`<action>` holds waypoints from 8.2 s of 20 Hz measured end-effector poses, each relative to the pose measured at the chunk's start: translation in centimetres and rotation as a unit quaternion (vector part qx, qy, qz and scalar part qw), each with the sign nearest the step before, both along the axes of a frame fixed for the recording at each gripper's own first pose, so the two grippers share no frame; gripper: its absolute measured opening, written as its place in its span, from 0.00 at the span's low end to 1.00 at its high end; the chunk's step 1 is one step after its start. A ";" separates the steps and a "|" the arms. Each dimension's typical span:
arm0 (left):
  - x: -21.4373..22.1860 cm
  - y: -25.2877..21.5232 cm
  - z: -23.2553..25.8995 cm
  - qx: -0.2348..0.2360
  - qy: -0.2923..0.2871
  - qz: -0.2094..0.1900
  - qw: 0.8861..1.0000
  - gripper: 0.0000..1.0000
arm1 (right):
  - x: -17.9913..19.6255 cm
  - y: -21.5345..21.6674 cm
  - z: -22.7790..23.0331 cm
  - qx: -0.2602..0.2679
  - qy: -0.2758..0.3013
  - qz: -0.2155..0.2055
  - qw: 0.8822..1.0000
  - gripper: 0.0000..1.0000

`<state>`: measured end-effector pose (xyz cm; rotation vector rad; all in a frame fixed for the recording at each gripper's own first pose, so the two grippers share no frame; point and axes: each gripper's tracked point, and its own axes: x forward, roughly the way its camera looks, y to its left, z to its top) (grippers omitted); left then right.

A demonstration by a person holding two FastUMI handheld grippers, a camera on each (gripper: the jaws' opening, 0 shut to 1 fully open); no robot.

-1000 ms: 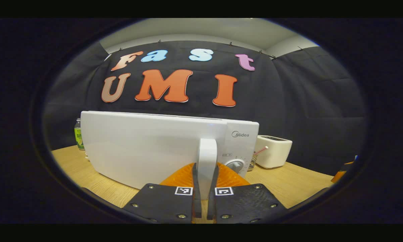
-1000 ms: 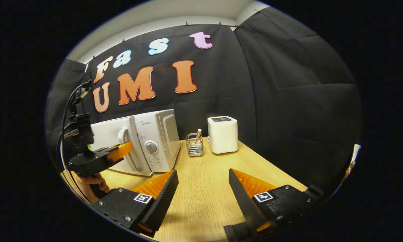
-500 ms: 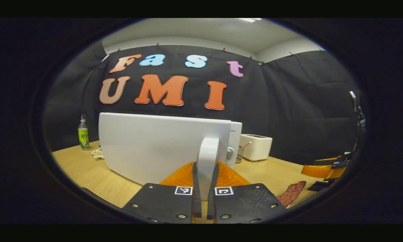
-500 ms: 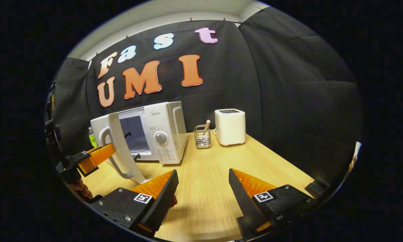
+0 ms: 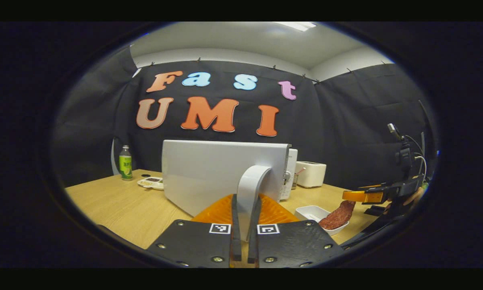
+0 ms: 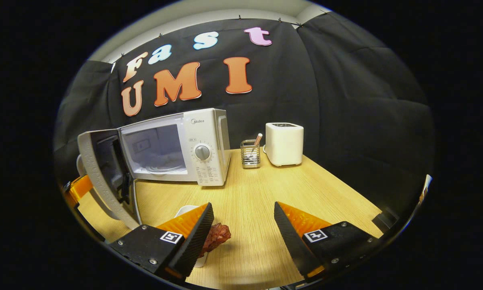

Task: Open the microwave oven with the left hand, put the food in, and close the microwave oven.

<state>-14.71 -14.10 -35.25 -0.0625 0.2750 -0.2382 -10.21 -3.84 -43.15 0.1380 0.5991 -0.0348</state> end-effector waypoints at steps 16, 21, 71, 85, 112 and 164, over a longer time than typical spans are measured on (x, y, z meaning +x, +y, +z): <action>-3.4 16.8 1.9 0.058 -0.003 0.070 0.996 0.07 | -0.7 1.8 -0.5 0.055 0.031 -0.056 0.996 0.87; -3.1 19.8 2.0 0.044 -0.009 0.031 0.999 0.07 | -1.7 2.9 -1.2 0.087 0.054 -0.060 0.993 0.74; -4.6 36.1 1.3 0.184 0.052 0.176 0.966 0.91 | 20.8 28.8 5.0 0.145 -0.035 0.049 0.988 0.14; -4.5 38.4 0.2 0.178 0.073 0.198 0.961 0.92 | 27.7 30.0 -1.1 0.252 -0.045 -0.084 0.963 0.14; -3.9 36.9 1.0 0.197 0.084 0.174 0.961 0.91 | 29.3 26.6 -9.4 0.177 -0.032 -0.202 0.963 0.46; 8.5 -4.5 -5.1 0.001 0.051 -0.115 0.992 0.05 | 7.5 3.3 11.3 -0.023 -0.169 0.037 0.985 0.84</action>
